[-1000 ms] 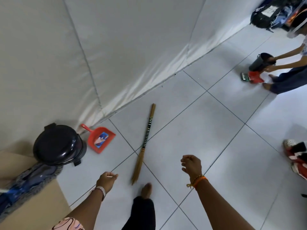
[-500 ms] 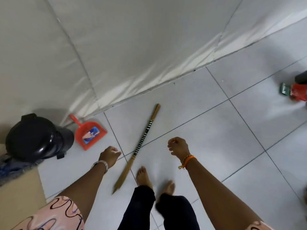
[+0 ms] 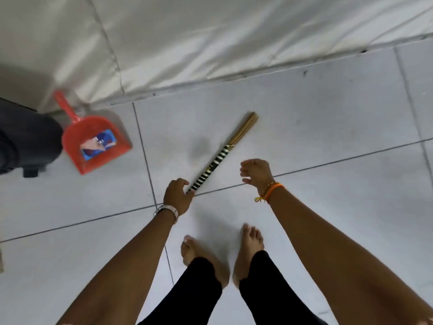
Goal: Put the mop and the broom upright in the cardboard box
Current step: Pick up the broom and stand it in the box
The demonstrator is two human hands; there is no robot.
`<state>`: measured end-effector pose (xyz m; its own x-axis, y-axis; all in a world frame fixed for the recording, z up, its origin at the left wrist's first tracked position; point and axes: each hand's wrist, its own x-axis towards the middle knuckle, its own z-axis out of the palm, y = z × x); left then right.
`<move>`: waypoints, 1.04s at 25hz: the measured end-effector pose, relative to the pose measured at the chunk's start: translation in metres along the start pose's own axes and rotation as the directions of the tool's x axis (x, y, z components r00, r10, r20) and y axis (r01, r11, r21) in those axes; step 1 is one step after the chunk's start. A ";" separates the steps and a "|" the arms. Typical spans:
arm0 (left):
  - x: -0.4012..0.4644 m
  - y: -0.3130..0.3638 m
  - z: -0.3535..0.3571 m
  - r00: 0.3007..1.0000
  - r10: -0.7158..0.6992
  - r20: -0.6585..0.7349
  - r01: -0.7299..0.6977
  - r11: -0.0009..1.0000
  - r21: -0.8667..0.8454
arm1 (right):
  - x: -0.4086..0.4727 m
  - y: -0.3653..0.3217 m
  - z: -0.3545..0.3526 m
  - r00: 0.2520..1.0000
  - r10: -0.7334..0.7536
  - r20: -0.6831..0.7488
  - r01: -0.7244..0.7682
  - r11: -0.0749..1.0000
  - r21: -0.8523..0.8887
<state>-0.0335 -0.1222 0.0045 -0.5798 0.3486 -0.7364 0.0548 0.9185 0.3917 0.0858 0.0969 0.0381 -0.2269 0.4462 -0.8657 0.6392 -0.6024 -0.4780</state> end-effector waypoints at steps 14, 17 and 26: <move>0.104 -0.045 0.086 0.968 0.238 -0.080 -0.199 0.921 0.334 | 0.183 -0.007 0.063 0.989 0.142 -0.041 -0.129 0.964 0.232; 0.066 -0.014 0.034 0.978 0.165 -0.127 -0.130 0.961 0.243 | 0.125 -0.057 0.064 0.998 0.067 -0.011 -0.062 0.967 0.246; -0.119 0.100 -0.173 0.946 0.090 -0.310 -0.102 0.994 -0.024 | -0.174 -0.260 0.080 0.912 -0.353 0.208 0.331 0.934 0.137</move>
<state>-0.0990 -0.1044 0.2267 -0.7960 0.3544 -0.4907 0.0939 0.8732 0.4783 -0.0999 0.1225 0.3014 -0.5855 0.4823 -0.6516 0.4213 -0.5056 -0.7529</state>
